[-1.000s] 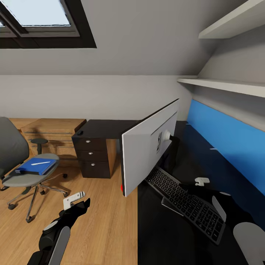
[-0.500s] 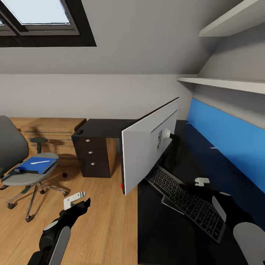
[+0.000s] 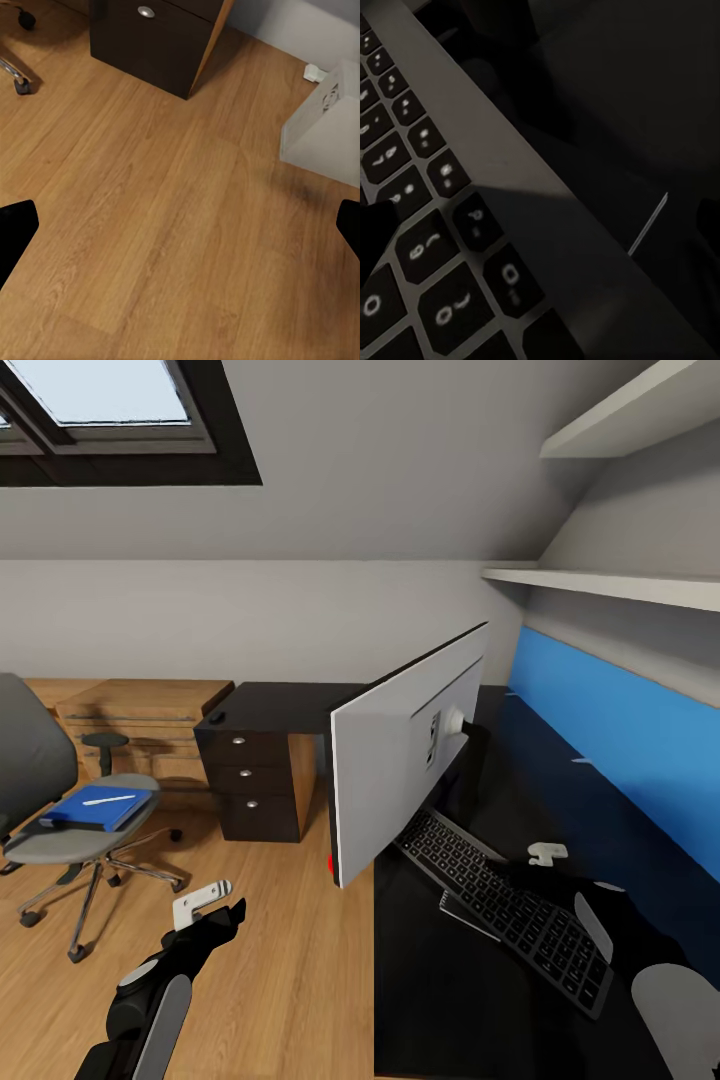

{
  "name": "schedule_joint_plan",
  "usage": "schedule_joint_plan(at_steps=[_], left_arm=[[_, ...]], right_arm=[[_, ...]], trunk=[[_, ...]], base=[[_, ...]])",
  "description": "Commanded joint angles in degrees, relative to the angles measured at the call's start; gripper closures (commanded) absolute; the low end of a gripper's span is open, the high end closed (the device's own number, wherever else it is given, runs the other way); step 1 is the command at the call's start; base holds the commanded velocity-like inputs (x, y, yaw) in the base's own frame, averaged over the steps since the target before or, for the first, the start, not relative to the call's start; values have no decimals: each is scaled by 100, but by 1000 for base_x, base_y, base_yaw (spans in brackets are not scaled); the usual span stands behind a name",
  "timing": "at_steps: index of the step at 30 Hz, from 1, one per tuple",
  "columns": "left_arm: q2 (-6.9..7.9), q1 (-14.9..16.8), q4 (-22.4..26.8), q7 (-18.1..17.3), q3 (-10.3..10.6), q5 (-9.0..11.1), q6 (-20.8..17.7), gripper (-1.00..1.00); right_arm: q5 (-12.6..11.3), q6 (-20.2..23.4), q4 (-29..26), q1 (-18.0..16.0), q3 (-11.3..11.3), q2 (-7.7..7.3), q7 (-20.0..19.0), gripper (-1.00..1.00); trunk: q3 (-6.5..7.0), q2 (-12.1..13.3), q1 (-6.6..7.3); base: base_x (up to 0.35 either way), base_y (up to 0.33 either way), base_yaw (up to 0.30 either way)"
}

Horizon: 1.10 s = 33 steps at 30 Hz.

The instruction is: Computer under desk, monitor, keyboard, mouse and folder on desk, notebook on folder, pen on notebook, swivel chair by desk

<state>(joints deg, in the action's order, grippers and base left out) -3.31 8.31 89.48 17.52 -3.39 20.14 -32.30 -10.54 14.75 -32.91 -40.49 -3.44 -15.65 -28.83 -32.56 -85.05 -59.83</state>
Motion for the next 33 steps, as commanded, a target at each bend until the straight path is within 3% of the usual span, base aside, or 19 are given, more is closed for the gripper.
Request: schedule_joint_plan(at_steps=[1, 33], left_arm=[[-3, 4, 8, 41, -4, 61, -22, -100], [23, 4, -10, 10, -91, 69, -30, -100]], right_arm=[[-53, 54, -5, -3, -16, 3, -20, -100], [-45, 54, 1, -3, -20, 71, -18, -100]], trunk=[[-6, -3, 0], [-6, -3, 0]], base=[[0, 0, 0], [-47, 0, 0]])
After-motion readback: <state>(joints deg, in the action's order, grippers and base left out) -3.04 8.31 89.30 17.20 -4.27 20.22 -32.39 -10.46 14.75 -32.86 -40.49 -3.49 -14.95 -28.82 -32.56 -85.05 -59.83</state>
